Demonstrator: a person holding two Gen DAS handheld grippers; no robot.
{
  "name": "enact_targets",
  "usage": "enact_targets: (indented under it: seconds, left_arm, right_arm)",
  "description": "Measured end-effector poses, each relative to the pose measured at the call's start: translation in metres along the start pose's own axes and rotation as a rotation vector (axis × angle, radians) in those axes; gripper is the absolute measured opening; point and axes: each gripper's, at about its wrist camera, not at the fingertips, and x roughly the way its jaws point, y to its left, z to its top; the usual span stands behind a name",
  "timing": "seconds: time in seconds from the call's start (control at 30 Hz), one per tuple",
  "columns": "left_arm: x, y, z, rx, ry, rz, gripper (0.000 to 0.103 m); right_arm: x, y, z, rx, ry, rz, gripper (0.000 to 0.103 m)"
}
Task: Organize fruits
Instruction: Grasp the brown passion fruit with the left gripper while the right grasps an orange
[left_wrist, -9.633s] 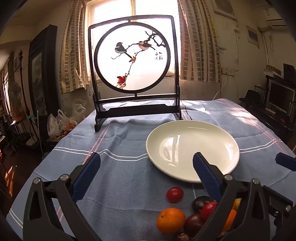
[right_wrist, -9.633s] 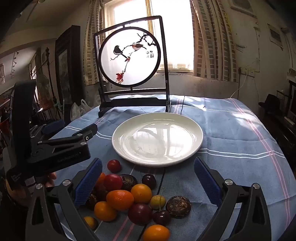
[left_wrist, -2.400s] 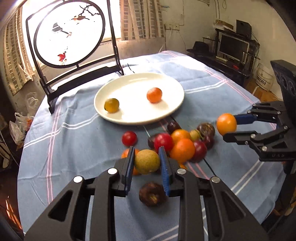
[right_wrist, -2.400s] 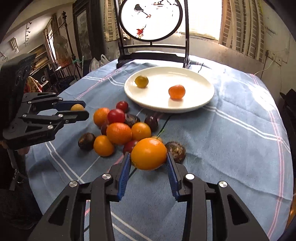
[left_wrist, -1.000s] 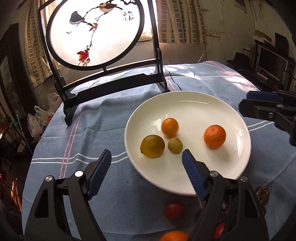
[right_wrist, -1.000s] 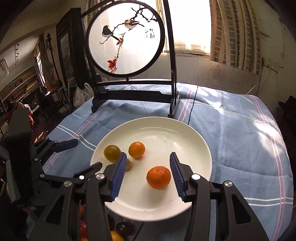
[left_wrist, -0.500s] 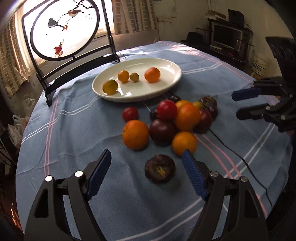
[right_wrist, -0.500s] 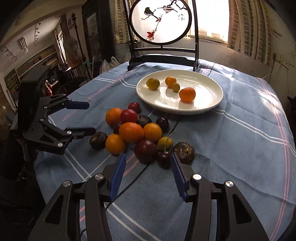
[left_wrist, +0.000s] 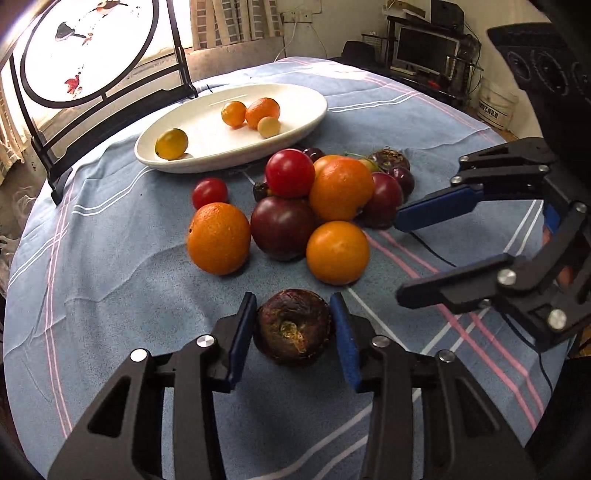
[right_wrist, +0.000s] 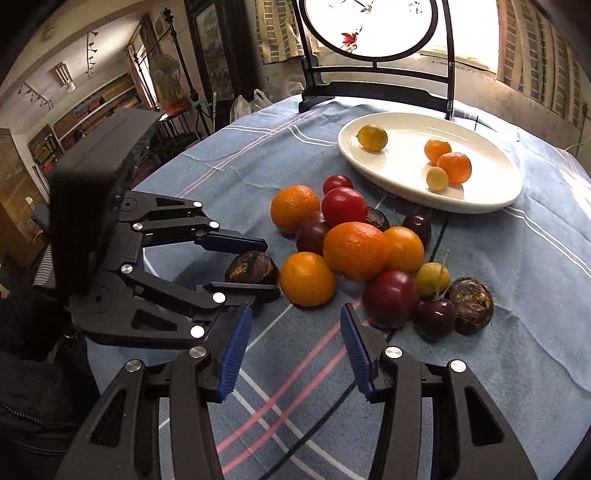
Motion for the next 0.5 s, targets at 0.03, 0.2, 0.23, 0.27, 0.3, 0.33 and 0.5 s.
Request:
enact_targets:
  seconds: [0.03, 0.2, 0.23, 0.27, 0.3, 0.33, 0.5]
  left_arm:
    - [-0.004, 0.002, -0.002, -0.004, -0.006, 0.002, 0.040]
    - [-0.025, 0.015, -0.012, -0.036, -0.034, 0.037, 0.040]
    - [-0.027, 0.018, -0.012, -0.044, -0.037, 0.045, 0.040]
    - [-0.029, 0.021, -0.013, -0.051, -0.039, 0.051, 0.040]
    - [-0.030, 0.024, -0.013, -0.062, -0.041, 0.056, 0.040]
    - [-0.031, 0.026, -0.013, -0.073, -0.041, 0.060, 0.040]
    - [-0.033, 0.033, -0.007, -0.102, -0.049, 0.060, 0.040]
  right_arm:
    - [0.004, 0.000, 0.002, 0.004, 0.007, 0.002, 0.050]
    - [0.023, -0.001, 0.010, 0.030, 0.028, -0.013, 0.050]
    - [0.026, -0.002, 0.011, 0.034, 0.028, -0.015, 0.049]
    - [0.029, -0.002, 0.011, 0.034, 0.029, -0.021, 0.044]
    - [0.031, -0.003, 0.012, 0.036, 0.030, -0.032, 0.039]
    - [0.030, -0.004, 0.011, 0.043, 0.028, -0.024, 0.039]
    - [0.014, -0.002, 0.004, 0.024, 0.015, 0.008, 0.039]
